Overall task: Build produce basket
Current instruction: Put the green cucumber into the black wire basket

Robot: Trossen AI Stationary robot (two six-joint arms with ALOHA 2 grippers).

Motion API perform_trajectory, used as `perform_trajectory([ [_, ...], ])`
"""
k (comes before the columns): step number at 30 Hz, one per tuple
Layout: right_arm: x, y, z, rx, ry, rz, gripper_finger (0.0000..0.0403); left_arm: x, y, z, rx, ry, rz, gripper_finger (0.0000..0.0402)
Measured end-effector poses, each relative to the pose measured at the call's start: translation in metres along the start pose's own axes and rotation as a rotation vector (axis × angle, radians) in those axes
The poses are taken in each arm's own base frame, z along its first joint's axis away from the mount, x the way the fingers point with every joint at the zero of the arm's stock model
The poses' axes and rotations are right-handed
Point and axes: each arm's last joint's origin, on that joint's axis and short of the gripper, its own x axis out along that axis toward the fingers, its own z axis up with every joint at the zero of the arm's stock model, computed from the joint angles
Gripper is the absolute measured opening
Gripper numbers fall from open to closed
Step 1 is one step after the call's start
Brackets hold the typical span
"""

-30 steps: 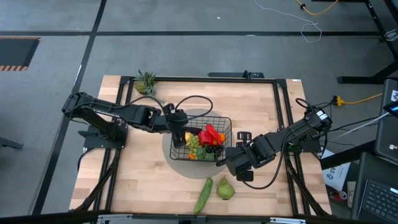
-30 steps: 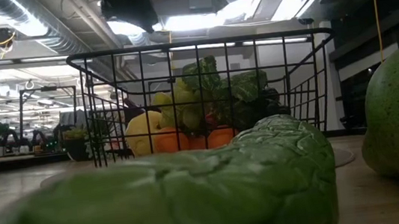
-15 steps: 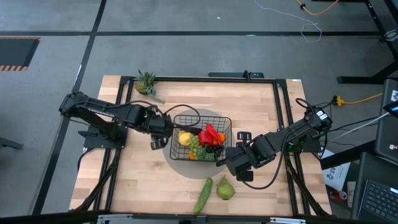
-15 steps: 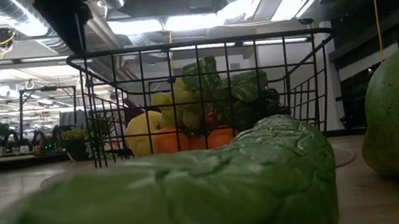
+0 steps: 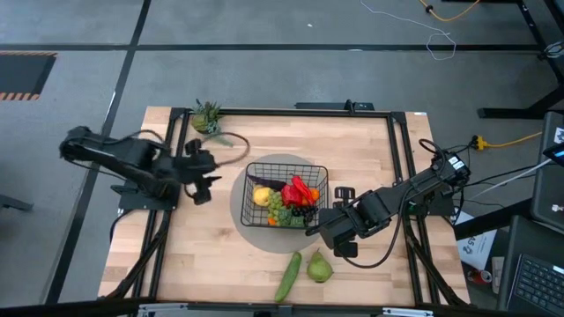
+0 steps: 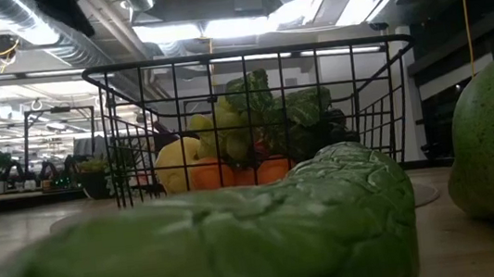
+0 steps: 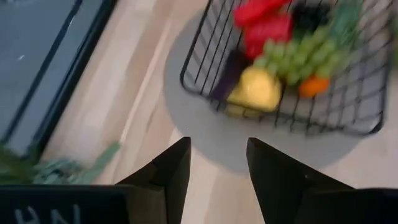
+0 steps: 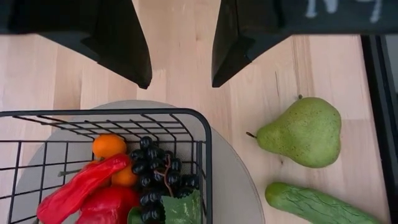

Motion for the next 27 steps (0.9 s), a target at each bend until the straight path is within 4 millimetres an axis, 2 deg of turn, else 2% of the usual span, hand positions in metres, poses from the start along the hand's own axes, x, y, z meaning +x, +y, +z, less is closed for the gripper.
perform_trajectory([
  [7, 0.000, 0.001, 0.001, 0.001, -0.014, 0.007, 0.0168, 0.001, 0.020, -0.054, -0.180, -0.300, -0.107, 0.0152],
  [11, 0.000, 0.001, 0.001, 0.000, -0.015, 0.008, 0.0168, 0.013, 0.024, -0.083, -0.280, -0.475, -0.173, 0.0151],
  [15, 0.000, 0.001, 0.002, 0.001, -0.020, 0.010, 0.0168, 0.029, 0.025, -0.110, -0.270, -0.601, -0.198, 0.0151],
  [21, 0.000, 0.001, 0.002, -0.001, -0.019, 0.010, 0.0168, 0.044, 0.025, -0.134, -0.269, -0.738, -0.234, 0.0151],
  [27, 0.000, 0.001, 0.003, 0.000, -0.033, -0.004, 0.0168, 0.050, 0.022, -0.143, -0.224, -0.793, -0.315, 0.0151],
])
